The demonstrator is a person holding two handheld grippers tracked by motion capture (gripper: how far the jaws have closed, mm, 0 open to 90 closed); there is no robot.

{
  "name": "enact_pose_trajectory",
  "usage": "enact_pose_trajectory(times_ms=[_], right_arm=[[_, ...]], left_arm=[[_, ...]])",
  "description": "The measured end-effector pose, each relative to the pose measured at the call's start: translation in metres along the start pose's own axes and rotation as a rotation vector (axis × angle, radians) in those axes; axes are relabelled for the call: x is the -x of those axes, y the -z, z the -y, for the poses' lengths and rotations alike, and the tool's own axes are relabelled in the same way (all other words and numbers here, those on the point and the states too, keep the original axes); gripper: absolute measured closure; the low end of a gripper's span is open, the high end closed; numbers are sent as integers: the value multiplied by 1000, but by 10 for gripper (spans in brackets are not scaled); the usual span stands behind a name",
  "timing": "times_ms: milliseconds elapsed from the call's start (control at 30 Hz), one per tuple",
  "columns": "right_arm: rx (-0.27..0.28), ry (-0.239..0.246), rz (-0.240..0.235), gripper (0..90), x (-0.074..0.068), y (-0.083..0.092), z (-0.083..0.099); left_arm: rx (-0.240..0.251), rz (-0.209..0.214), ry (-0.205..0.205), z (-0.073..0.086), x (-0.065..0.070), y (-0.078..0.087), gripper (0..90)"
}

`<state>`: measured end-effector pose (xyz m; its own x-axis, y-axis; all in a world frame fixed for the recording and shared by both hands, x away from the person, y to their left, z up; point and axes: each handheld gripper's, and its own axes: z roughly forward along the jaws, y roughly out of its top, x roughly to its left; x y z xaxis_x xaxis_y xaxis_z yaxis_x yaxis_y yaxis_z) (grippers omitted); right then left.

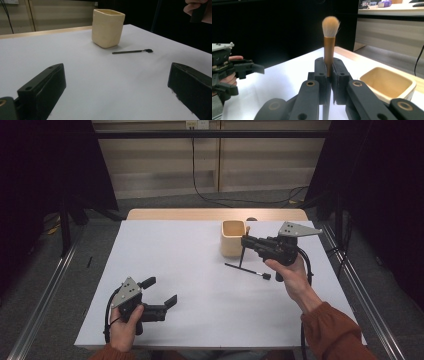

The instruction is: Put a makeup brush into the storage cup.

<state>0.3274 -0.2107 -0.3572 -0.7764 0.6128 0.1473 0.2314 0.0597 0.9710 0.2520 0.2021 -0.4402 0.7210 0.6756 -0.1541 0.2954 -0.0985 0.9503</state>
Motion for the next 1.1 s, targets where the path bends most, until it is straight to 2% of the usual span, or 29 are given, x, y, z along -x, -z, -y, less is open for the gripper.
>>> enact_pose_trajectory(times_ms=[200,567,767,867,1100], right_arm=[[-3,24,26,835,8,-4,-12],[-9,25,71,835,28,-21,-27],[-3,48,74,835,33,-28,-38],[-1,50,83,835,36,-32,-42],[-7,38,114,835,47,-40,-50]], left_arm=[[-1,-1,1,0,0,0,16],[-13,12,-4,1,2,-1,16],[-13,3,-4,1,0,1,16],[-6,1,4,1,0,2,16],[-9,0,-7,1,1,1,16]])
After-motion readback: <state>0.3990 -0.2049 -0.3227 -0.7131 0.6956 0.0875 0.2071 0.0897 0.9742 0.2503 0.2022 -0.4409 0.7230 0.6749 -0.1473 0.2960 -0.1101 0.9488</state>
